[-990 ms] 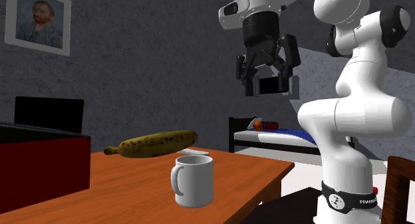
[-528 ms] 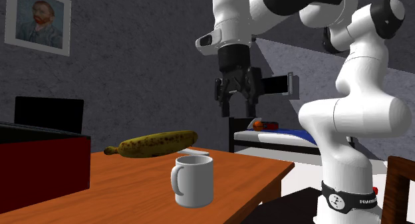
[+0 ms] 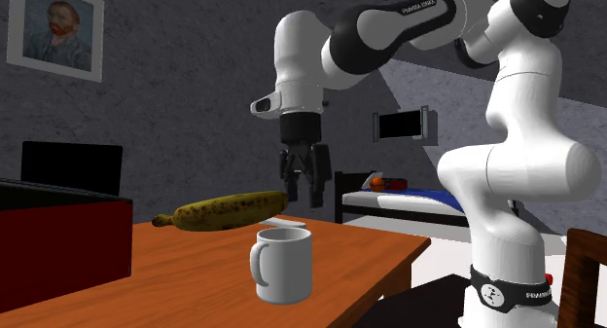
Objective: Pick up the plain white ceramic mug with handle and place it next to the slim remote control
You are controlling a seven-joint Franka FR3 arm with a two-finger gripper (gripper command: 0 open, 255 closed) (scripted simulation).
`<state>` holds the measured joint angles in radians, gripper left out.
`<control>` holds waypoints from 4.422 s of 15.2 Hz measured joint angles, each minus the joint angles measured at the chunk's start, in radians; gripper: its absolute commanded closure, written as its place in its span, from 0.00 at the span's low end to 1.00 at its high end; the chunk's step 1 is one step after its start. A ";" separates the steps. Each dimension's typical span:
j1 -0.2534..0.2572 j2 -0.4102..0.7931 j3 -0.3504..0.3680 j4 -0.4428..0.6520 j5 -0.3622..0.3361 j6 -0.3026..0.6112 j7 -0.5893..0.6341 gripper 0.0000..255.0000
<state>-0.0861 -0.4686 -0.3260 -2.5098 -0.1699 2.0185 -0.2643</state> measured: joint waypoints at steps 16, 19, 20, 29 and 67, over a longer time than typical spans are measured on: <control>-0.004 0.288 -0.122 0.027 0.055 0.276 -0.133 0.00; -0.004 0.289 -0.122 0.026 0.056 0.278 -0.134 0.00; -0.004 0.289 -0.122 0.026 0.056 0.278 -0.134 0.00; -0.004 0.289 -0.122 0.026 0.056 0.278 -0.134 1.00; -0.030 0.081 -0.088 0.303 0.005 -0.195 -0.136 1.00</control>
<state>-0.1157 -0.3876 -0.4140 -2.2065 -0.1652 1.8234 -0.4001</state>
